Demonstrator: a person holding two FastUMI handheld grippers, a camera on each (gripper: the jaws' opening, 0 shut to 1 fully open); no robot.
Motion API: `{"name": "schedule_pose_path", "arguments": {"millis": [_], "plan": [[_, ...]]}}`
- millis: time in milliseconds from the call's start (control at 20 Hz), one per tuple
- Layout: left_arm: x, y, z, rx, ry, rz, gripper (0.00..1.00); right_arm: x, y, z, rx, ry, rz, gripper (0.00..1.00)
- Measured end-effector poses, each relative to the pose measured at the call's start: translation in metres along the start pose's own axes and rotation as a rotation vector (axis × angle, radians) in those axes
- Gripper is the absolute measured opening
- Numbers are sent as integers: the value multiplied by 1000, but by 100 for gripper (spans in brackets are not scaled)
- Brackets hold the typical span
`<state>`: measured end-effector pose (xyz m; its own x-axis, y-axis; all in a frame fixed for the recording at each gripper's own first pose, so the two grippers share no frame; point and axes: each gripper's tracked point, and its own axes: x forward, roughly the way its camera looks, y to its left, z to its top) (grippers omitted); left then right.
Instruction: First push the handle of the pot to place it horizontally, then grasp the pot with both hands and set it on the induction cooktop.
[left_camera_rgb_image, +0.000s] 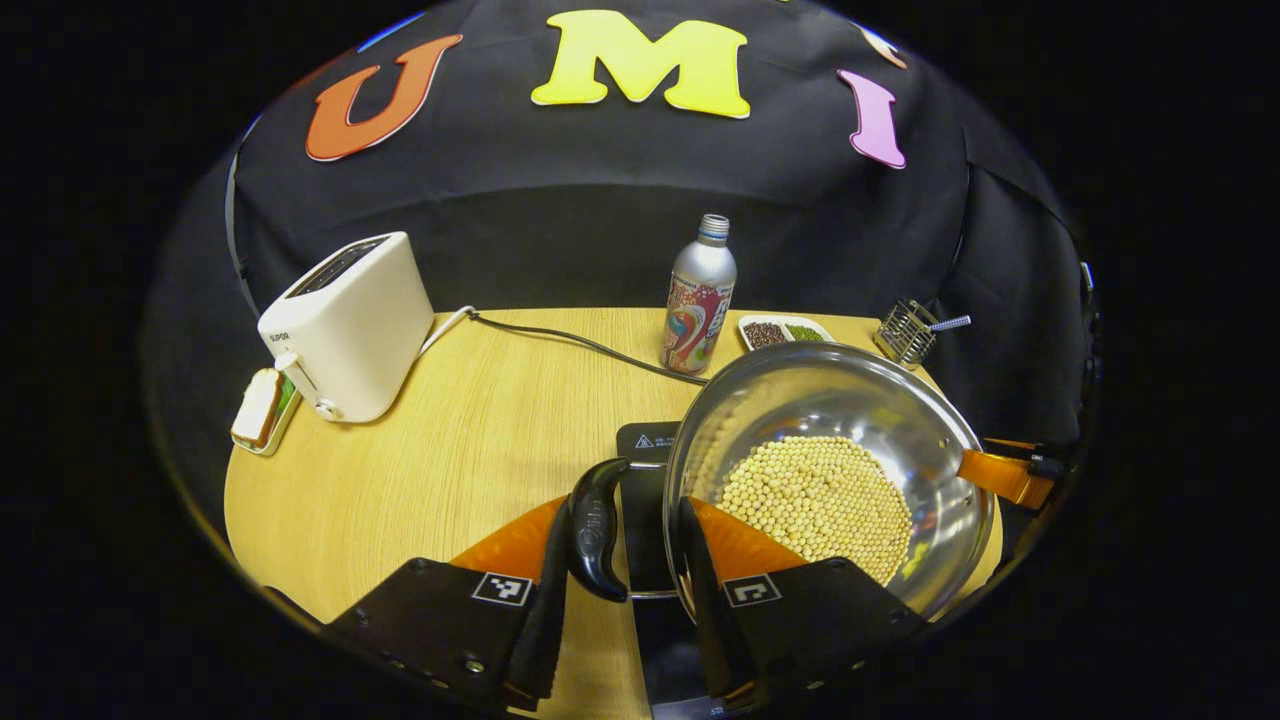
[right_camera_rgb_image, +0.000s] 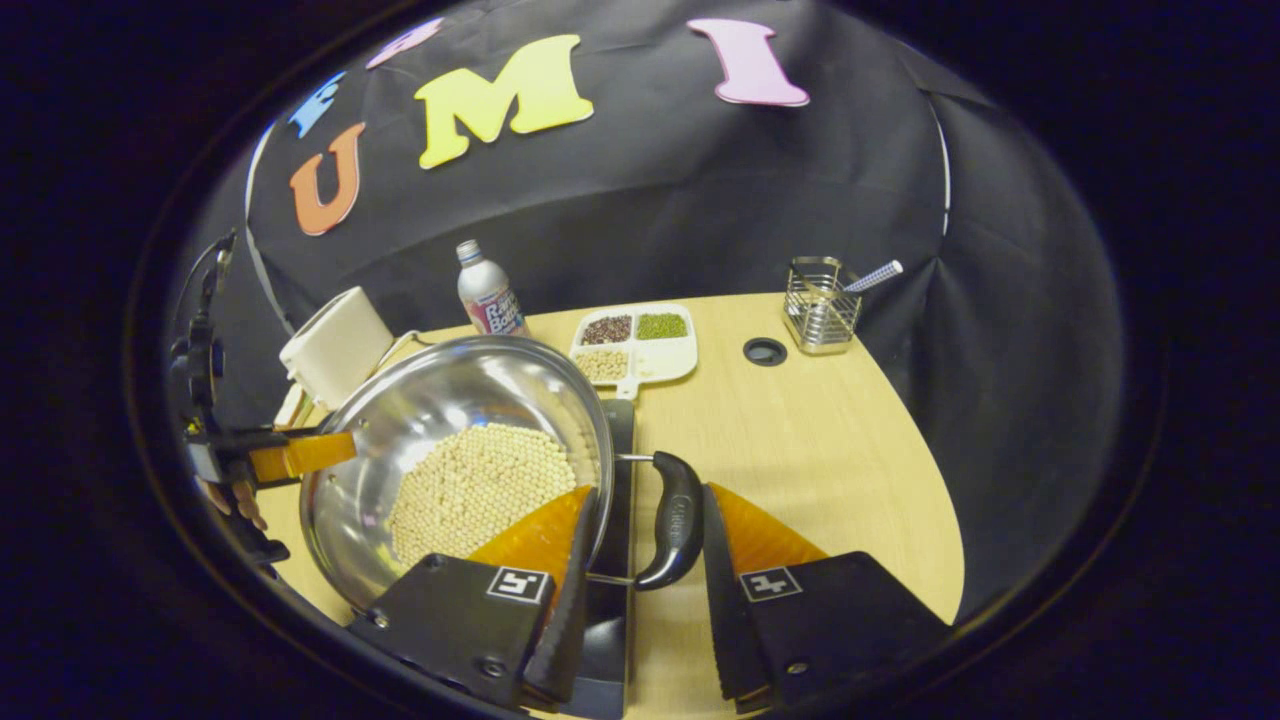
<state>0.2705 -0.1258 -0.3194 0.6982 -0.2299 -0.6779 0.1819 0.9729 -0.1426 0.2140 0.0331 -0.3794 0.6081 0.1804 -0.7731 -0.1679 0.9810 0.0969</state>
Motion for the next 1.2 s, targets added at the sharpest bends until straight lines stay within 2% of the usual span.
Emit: {"name": "schedule_pose_path", "arguments": {"millis": [50, 100, 250, 300, 350, 400, 450, 500, 550, 650, 750, 850, 900, 950, 1200], "plan": [[-1, 0, 2, 0, -11, 0, 65, 2, -1, 4, 8, -3, -1, 56], [0, 0, -1, -4, -7, -3, 54, 3, -1, 5, 7, -4, -4, 56], [-1, 1, 4, -7, -53, -11, 57, 1, 2, 0, -13, -12, -5, 59], [0, 0, 4, -16, -73, -21, 68, 0, 1, 0, -7, -18, -5, 59], [0, 0, 5, -32, -88, -33, 69, -2, 0, 0, -2, -30, -7, 64], [-2, 0, 5, -52, -107, -47, 59, -3, -1, 1, -9, -47, -13, 65], [-7, 0, 7, -74, -124, -54, 70, -6, -2, 3, -17, -73, -18, 69], [-14, 2, 11, -78, -153, -57, 60, -11, -4, 4, -26, -96, -40, 73], [-23, 8, 17, -81, -196, -39, 63, -18, -5, 6, -49, -127, -55, 77], [-46, 3, 23, -86, -267, -59, 70, -39, -3, 11, -97, -199, -77, 80], [-71, -1, 25, -87, -326, -64, 84, -64, 12, 14, -86, -270, -50, 80], [-99, -1, 27, -69, -389, -40, 92, -91, 27, 13, -62, -315, -11, 82], [-115, -2, 28, -60, -422, -32, 94, -103, 30, 14, -57, -338, -11, 84], [-122, -7, 31, -50, -458, -34, 95, -114, 32, 14, -54, -365, -13, 94], [-197, -11, 20, -10, -538, 2, 96, -164, 42, 11, -62, -436, -30, 96]]}}
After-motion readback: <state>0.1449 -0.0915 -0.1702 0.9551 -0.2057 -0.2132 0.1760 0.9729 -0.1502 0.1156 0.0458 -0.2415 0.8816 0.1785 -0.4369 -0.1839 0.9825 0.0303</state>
